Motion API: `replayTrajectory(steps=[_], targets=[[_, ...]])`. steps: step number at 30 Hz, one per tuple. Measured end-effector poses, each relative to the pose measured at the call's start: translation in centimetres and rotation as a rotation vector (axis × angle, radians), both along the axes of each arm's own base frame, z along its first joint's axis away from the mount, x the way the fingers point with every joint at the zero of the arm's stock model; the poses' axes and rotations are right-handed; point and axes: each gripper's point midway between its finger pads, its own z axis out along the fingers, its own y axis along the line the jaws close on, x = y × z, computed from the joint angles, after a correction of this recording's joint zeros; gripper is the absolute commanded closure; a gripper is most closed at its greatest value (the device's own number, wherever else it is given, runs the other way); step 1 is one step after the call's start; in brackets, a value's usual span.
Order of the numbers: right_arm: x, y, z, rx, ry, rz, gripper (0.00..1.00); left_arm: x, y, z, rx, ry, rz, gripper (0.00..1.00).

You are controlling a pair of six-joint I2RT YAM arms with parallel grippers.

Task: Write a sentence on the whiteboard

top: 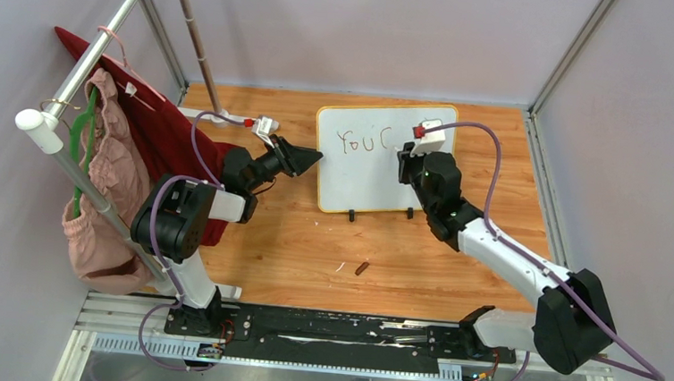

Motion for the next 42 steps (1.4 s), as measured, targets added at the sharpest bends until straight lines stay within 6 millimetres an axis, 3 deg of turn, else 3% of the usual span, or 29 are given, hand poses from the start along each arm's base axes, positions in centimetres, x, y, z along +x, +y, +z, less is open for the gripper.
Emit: replayTrajectory(steps=[14,32,42], targets=[[0.1,-1.3,0.9,0.024,-0.030,-0.035,1.00,0.0,0.0,0.0,-0.002,0.001,0.000,0.60],[1.5,-0.5,1.1,0.046,-0.040,-0.039,1.00,-0.1,-0.1,0.1,-0.003,-0.005,-0.007,0.60],[1.2,0.4,1.0,0.058,-0.032,0.007,1.00,-0.1,-0.1,0.1,-0.003,-0.005,-0.007,0.60]])
